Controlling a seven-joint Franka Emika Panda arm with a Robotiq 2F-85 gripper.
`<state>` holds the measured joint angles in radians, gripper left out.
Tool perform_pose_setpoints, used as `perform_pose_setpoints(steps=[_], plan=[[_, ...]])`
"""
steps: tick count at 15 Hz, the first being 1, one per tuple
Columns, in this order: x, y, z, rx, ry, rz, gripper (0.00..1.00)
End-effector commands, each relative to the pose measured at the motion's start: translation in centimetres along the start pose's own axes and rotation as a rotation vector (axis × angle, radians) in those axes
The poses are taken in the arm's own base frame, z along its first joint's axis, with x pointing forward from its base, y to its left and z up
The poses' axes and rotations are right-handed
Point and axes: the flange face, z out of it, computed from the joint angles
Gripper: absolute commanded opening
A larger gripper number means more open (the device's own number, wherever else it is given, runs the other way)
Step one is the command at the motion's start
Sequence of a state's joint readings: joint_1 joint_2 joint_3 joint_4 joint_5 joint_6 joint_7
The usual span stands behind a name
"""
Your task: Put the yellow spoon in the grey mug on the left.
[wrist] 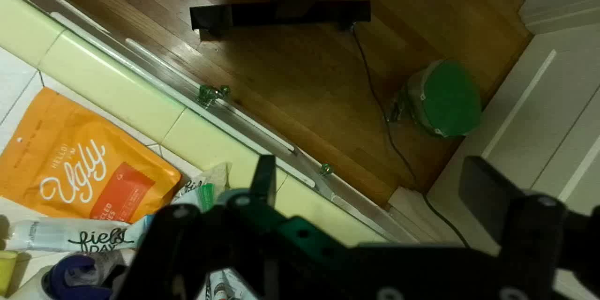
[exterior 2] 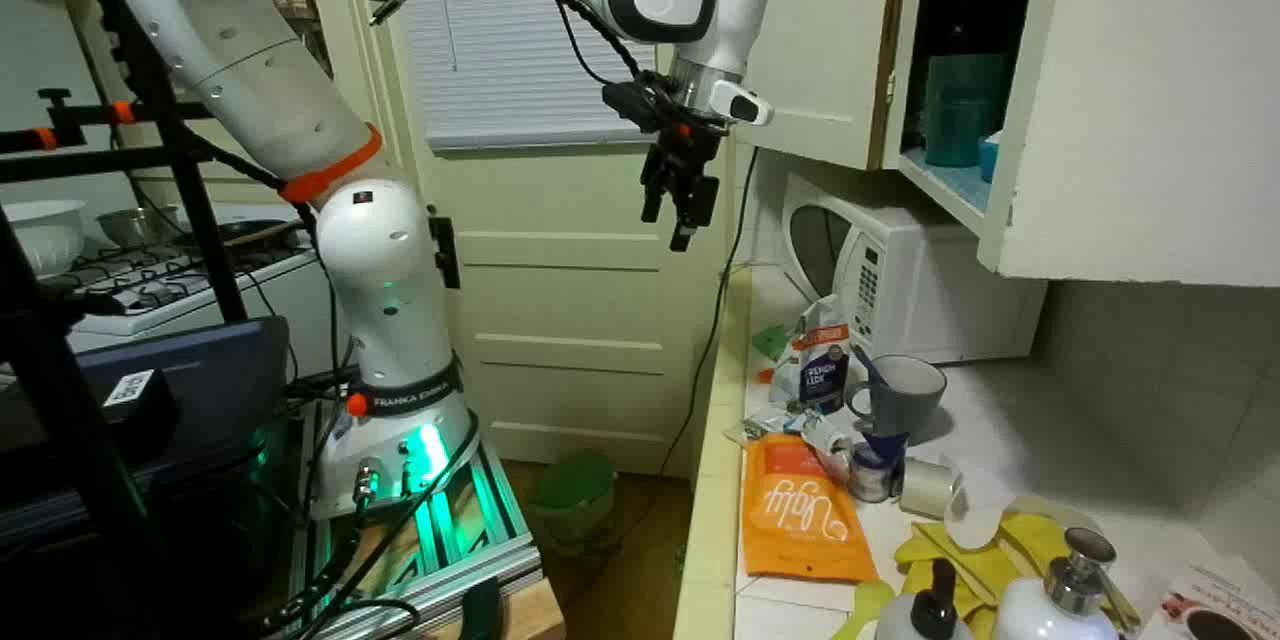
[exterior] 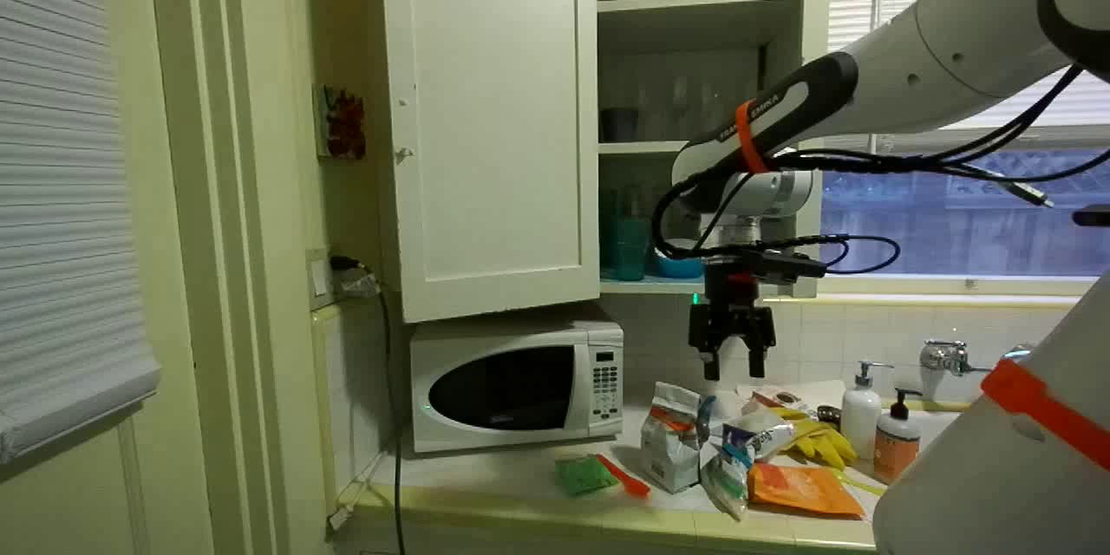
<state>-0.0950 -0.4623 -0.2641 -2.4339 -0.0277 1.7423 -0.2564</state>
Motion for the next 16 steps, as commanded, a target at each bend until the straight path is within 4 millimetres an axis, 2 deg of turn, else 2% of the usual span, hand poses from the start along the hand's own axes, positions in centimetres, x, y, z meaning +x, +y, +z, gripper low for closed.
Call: perform_pose_setpoints(steps=[1,4,5,11,12,16], plan=[[0.0,0.0,0.0,0.0,-0.001,0.0,1.0],[-0.4,1.1,-0.2,0.003,0.033,-0.001,1.0],[0.0,0.4,-0.2,-0.002,0.01,0.009,1.0],[-0.2,0.9,-0.2,0.001,0.013,0.014,1.0],[-0.3,1.4,-0.1,-0.015,0.032,-0.012,1.0],[-1.7,6.6,2.1,-0.171,0.032,-0.046,1.0]])
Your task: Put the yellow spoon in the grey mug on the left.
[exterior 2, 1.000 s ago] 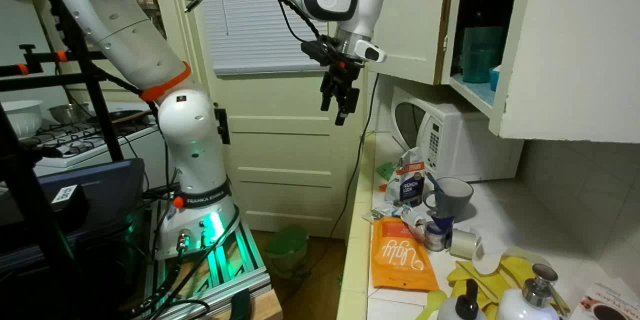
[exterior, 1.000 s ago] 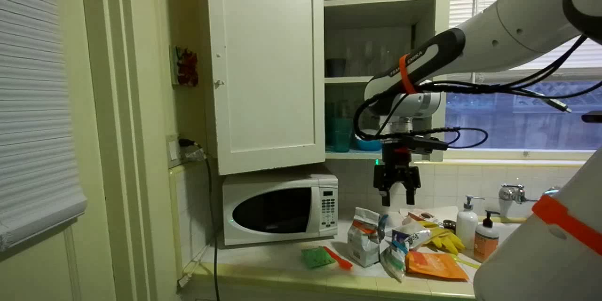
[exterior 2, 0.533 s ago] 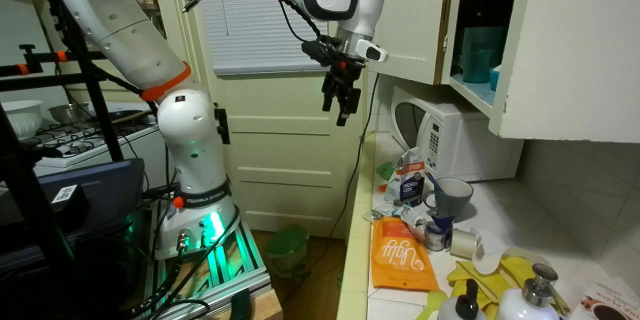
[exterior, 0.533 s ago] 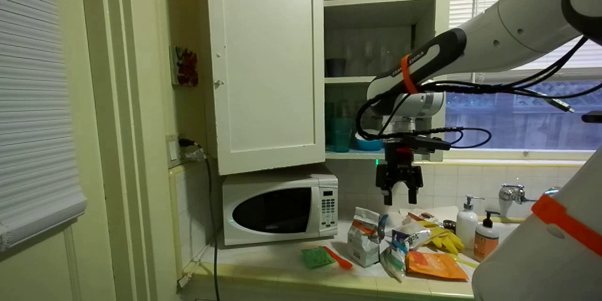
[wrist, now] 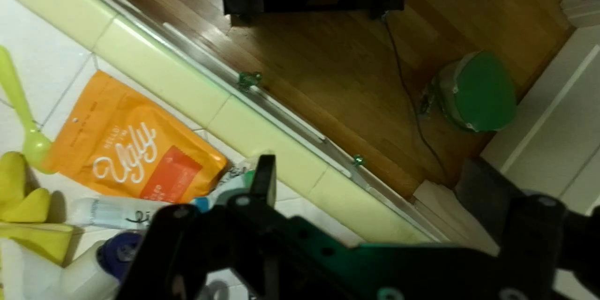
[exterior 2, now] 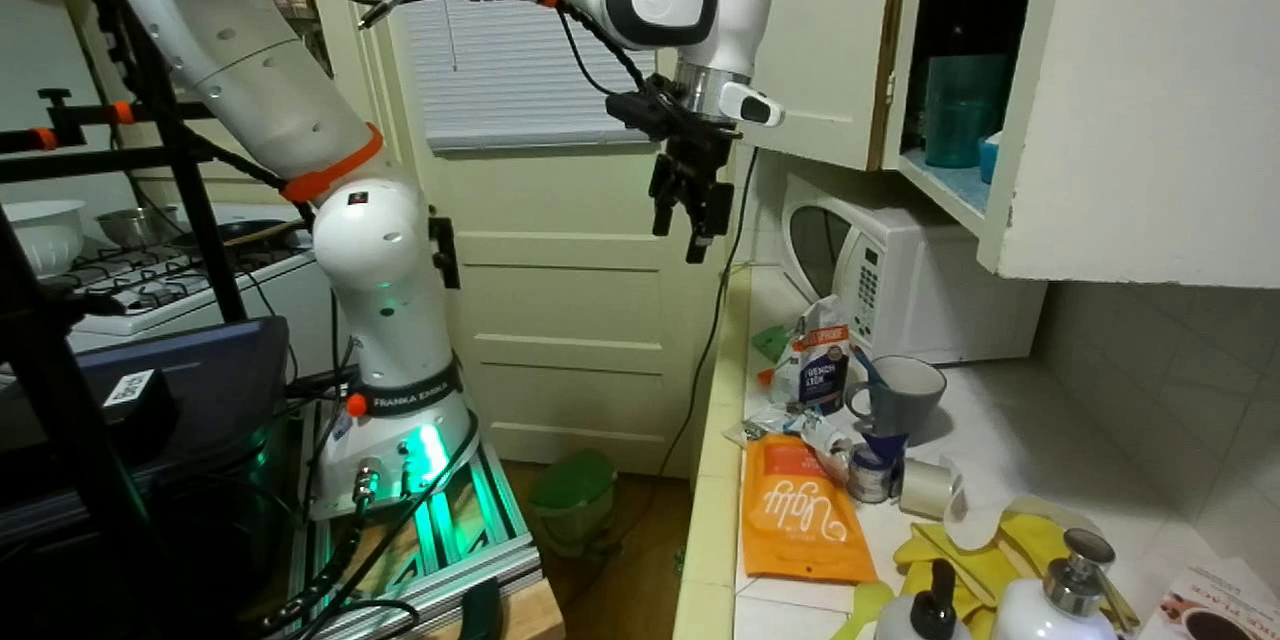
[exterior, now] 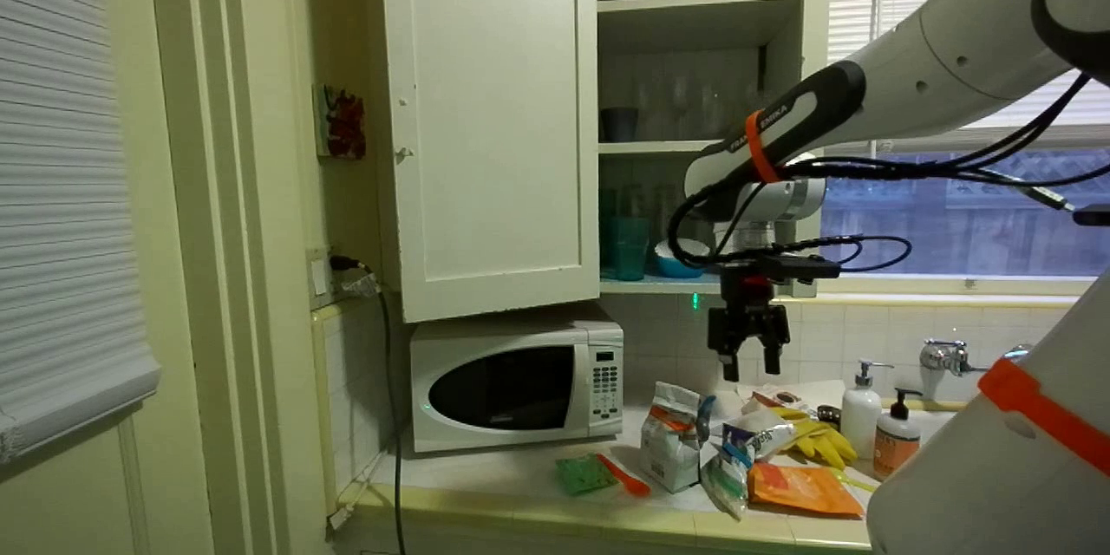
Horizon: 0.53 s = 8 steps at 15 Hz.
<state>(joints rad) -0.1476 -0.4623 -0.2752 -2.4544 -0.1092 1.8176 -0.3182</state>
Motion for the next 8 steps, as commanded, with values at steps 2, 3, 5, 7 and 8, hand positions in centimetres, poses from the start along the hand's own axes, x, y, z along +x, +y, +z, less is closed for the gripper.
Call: perform_pose_setpoints(steps=[2,3,5,7,8], plan=[[-2.4,6.6,4.1,-0.177,-0.032,-0.03,1.0],[-3.0,8.2,5.2,-0.195,-0.054,-0.033,1.0],[-4.1,11.1,7.3,-0.23,-0.091,-0.006,1.0],[-5.0,14.3,9.4,-0.299,-0.127,0.066,1.0],[-5.2,16.0,10.5,-0.35,-0.123,0.106,1.0]])
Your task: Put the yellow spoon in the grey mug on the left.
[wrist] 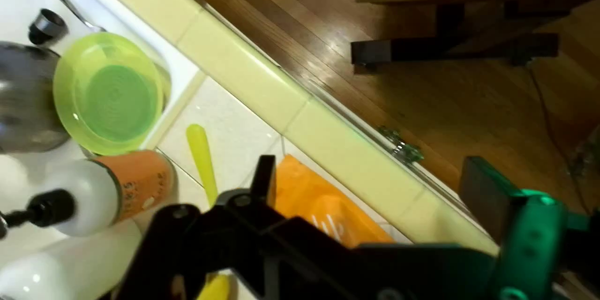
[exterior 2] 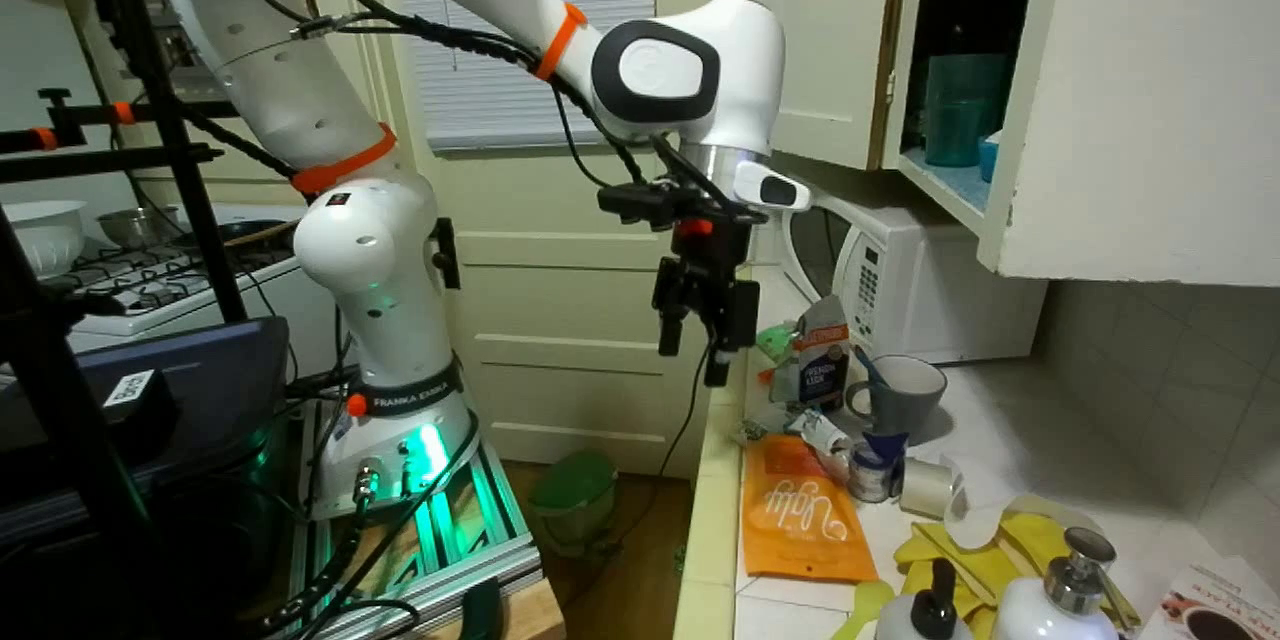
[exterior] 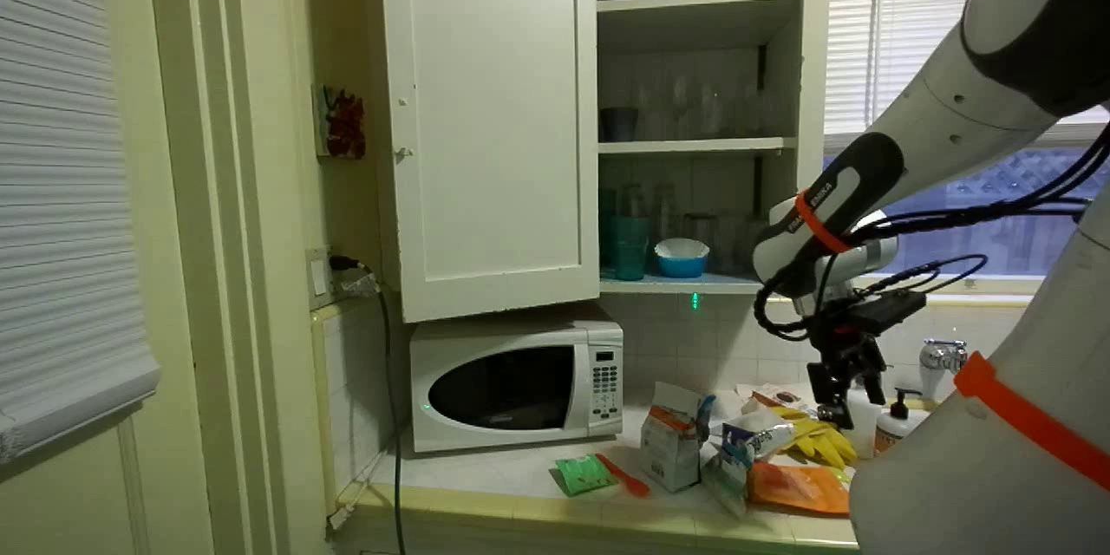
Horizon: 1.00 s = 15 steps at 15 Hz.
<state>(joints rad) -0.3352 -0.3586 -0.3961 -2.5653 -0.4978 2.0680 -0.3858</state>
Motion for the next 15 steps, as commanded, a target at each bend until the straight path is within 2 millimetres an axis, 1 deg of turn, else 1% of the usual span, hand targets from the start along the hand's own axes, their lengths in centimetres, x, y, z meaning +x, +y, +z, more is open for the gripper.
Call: perform_pose_setpoints(steps=[1,2,3,5,6,8,9,12,13,14,15], plan=[[-0.1,4.1,5.3,-0.141,-0.038,0.097,1.0],[0.0,5.1,6.8,-0.184,-0.025,0.127,1.0],[0.0,6.3,7.7,-0.227,-0.016,0.159,1.0],[0.6,7.6,9.6,-0.301,0.001,0.232,1.0],[-0.4,6.4,7.8,-0.243,0.005,0.179,1.0],[0.0,7.1,9.3,-0.273,-0.004,0.217,1.0],[0.3,7.2,9.5,-0.277,-0.01,0.223,1.0],[0.7,7.5,9.4,-0.283,-0.008,0.229,1.0],[1.3,7.8,10.1,-0.312,0.043,0.187,1.0],[1.8,8.1,11.6,-0.284,0.017,0.173,1.0],[1.9,8.3,12.8,-0.251,0.028,0.142,1.0]])
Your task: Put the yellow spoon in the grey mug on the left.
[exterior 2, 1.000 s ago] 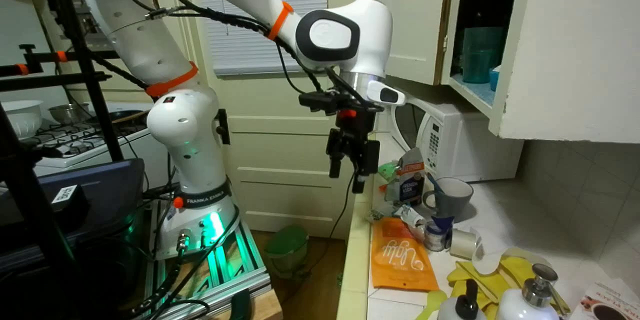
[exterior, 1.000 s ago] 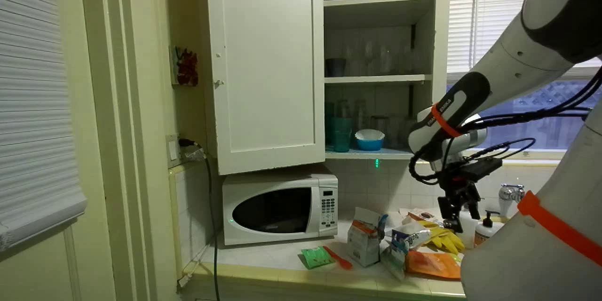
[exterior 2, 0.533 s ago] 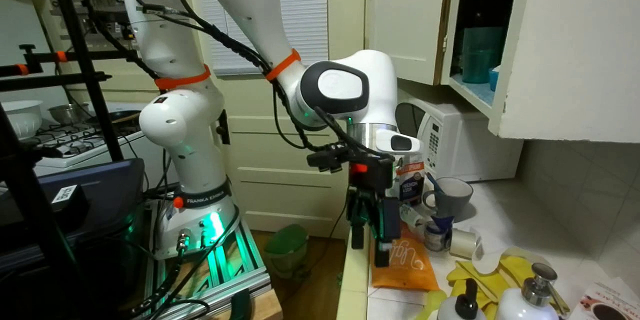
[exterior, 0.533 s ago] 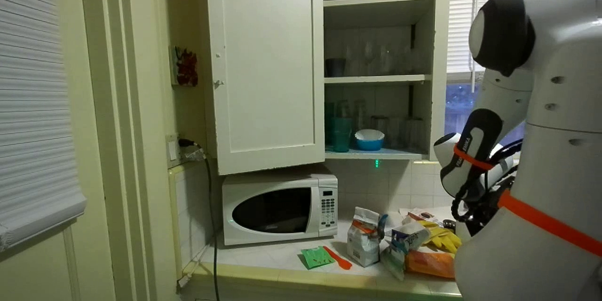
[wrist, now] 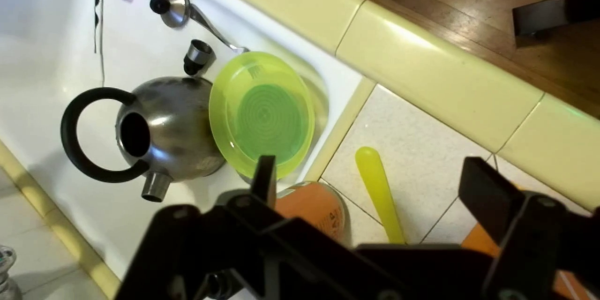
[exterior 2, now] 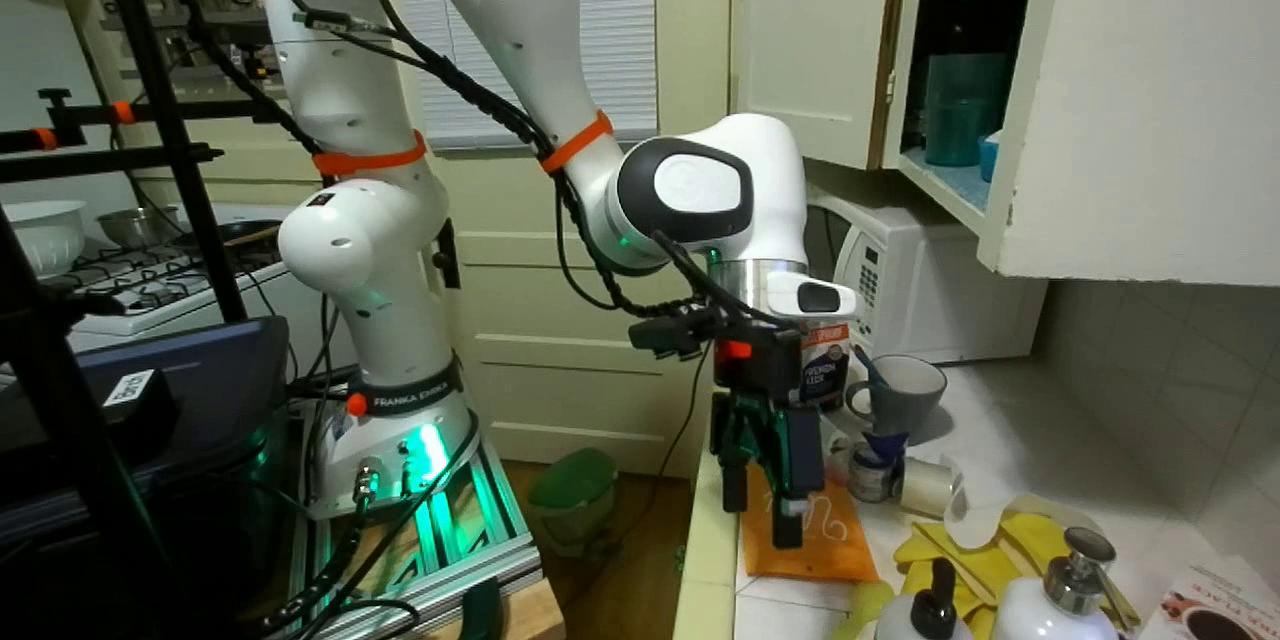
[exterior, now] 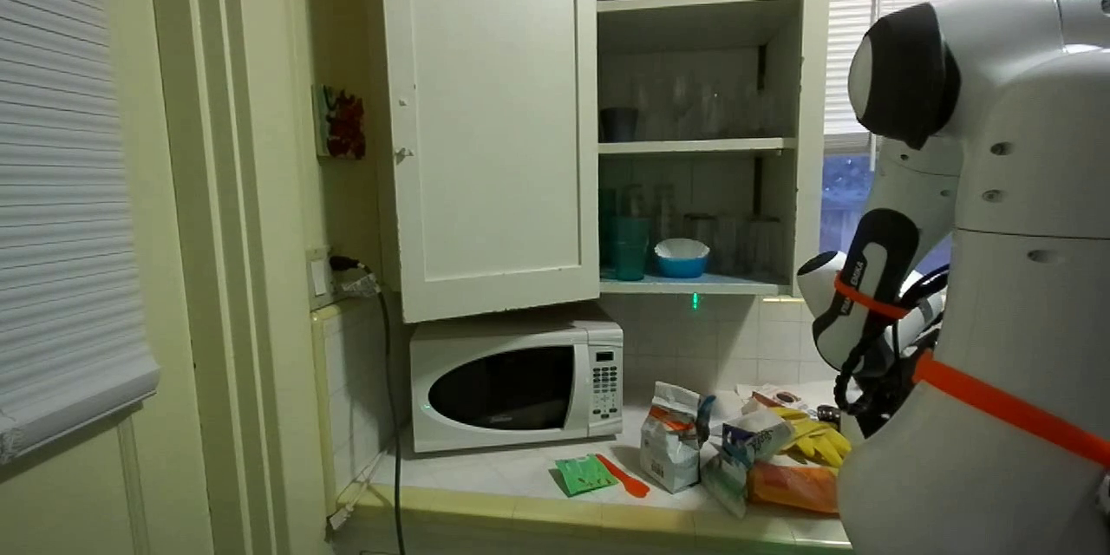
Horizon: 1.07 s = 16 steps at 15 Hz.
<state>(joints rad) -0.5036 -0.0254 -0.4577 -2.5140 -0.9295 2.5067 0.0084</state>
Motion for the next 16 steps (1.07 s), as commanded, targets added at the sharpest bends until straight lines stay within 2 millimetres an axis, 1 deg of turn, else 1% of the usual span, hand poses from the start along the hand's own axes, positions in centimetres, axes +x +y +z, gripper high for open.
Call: perform_pose_setpoints(steps=[1,4,6,10,11,14,16], plan=[[1.0,-0.7,4.3,0.057,0.009,-0.078,1.0],[1.5,-2.0,6.9,0.107,-0.014,-0.088,1.0],[2.3,-2.1,8.3,0.108,-0.031,-0.088,1.0],[4.3,-0.5,10.0,0.071,-0.05,-0.146,1.0],[4.8,-0.4,10.5,0.071,-0.052,-0.19,1.0],[5.9,-0.1,11.0,0.066,-0.049,-0.295,1.0],[6.3,-0.4,10.2,0.034,-0.038,-0.326,1.0]])
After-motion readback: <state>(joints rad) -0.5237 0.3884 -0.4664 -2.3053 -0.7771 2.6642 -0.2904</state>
